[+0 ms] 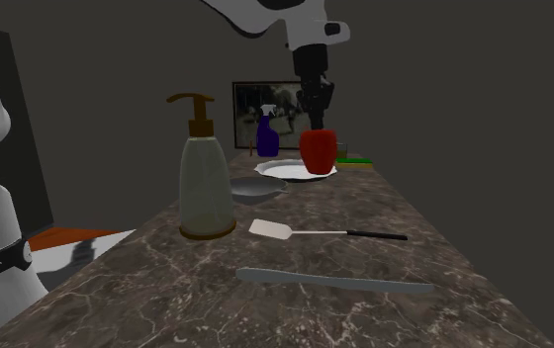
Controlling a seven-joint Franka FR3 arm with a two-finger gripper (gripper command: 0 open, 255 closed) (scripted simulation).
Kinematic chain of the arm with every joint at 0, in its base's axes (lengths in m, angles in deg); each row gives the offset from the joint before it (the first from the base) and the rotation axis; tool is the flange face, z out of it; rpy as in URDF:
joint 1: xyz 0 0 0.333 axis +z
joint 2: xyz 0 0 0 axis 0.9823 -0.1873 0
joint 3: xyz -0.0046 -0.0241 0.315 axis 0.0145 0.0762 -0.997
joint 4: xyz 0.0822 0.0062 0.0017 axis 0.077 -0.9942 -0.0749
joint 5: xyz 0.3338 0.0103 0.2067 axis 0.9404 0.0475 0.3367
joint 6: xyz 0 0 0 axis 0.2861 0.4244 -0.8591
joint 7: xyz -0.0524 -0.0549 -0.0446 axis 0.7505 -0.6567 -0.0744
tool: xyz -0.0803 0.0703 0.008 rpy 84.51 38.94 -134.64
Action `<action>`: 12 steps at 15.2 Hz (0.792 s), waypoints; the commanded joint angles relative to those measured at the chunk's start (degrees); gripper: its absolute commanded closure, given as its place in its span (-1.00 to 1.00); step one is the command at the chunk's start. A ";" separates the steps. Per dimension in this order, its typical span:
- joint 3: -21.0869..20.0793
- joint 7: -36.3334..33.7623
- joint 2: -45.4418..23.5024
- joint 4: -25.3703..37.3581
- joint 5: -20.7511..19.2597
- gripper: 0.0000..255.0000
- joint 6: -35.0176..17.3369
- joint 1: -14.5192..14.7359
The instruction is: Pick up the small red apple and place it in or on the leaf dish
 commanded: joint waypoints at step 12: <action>-1.56 -2.72 10.18 -3.43 -0.36 1.00 7.10 1.83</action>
